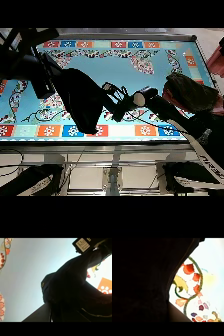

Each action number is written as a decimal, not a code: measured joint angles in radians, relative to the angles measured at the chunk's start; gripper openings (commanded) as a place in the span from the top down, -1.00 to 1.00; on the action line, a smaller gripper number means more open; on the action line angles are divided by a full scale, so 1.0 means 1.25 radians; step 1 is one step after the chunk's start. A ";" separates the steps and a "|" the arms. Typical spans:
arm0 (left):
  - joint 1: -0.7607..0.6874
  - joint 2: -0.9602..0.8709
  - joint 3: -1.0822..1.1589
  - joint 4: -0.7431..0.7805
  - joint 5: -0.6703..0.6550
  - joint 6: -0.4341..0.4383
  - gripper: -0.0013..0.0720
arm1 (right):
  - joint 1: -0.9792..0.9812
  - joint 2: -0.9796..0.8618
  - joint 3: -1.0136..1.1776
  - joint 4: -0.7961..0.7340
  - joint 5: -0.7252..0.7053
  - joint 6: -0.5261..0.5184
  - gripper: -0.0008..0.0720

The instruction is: Fold the clothes and pants, and hang the long-sleeved shirts on hangers.

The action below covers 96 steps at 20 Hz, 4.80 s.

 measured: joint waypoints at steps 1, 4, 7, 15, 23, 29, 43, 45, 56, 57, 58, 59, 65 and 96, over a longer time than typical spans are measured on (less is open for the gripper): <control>0.000 0.000 0.000 0.006 0.006 -0.001 0.73 | -0.006 0.004 0.000 -0.011 0.004 0.020 0.93; 0.000 0.000 0.000 0.036 0.028 -0.016 0.73 | -0.037 0.040 0.027 -0.040 0.057 0.058 0.93; 0.000 0.000 0.000 0.052 0.038 -0.029 0.73 | -0.073 0.123 0.092 -0.053 0.137 0.076 0.93; 0.000 0.017 0.000 0.038 0.022 -0.094 0.74 | -0.105 0.323 0.170 0.006 0.330 0.097 0.94; 0.000 0.104 0.000 -0.007 -0.003 -0.277 0.74 | -0.107 0.396 0.286 0.089 0.419 0.168 0.94; 0.000 0.120 0.001 -0.109 0.001 -0.418 0.74 | -0.107 0.399 0.415 0.120 0.470 0.234 0.94; 0.052 -0.065 -0.329 0.111 0.099 -0.598 0.73 | -0.107 0.117 0.443 -0.068 0.504 0.280 0.94; 0.080 -0.092 -0.371 0.118 0.165 -0.573 0.73 | -0.107 0.071 0.443 -0.121 0.465 0.271 0.94; 0.128 -0.263 -0.417 0.183 0.543 -0.420 0.73 | -0.113 -0.122 0.417 -0.273 0.221 0.262 0.94; 0.128 -0.278 -0.417 0.192 0.546 -0.400 0.73 | -0.115 -0.134 0.404 -0.278 0.210 0.262 0.94; 0.126 -0.289 -0.417 0.197 0.544 -0.378 0.73 | -0.118 -0.143 0.387 -0.282 0.200 0.262 0.94; 0.124 -0.298 -0.417 0.201 0.536 -0.351 0.73 | -0.122 -0.148 0.370 -0.285 0.196 0.262 0.94; 0.112 -0.294 -0.417 0.203 0.378 -0.172 0.73 | -0.118 -0.148 0.294 -0.253 0.281 0.250 0.94; 0.109 -0.153 -0.418 -0.027 -0.211 -0.178 -0.14 | 0.040 0.078 -0.017 -0.064 0.566 0.281 -0.18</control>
